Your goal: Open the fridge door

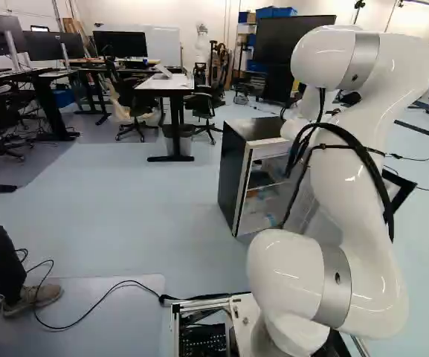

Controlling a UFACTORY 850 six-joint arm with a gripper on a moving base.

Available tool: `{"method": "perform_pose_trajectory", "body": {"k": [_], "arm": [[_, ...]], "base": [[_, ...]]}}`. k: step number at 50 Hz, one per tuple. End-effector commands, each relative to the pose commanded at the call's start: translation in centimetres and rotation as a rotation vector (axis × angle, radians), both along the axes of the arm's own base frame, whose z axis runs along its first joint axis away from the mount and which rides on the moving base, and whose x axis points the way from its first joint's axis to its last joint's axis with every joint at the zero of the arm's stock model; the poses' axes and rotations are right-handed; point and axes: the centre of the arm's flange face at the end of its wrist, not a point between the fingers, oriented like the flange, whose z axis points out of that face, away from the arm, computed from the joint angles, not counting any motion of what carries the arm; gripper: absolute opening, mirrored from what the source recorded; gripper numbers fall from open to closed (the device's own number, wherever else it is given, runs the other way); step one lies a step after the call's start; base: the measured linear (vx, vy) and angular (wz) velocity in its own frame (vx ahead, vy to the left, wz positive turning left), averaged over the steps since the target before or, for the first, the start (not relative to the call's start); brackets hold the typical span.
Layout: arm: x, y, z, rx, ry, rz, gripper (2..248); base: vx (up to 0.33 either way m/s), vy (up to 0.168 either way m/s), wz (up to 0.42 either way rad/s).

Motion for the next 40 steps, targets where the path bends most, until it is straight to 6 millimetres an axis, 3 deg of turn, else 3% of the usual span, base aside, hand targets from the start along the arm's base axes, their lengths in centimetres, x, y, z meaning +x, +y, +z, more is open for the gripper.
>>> {"method": "perform_pose_trajectory", "body": {"k": [40], "arm": [[-5.2, 7.7, 0.5, 0.035, 0.092, 0.222, 247]], "base": [[0.000, 0.000, 0.000]]}}
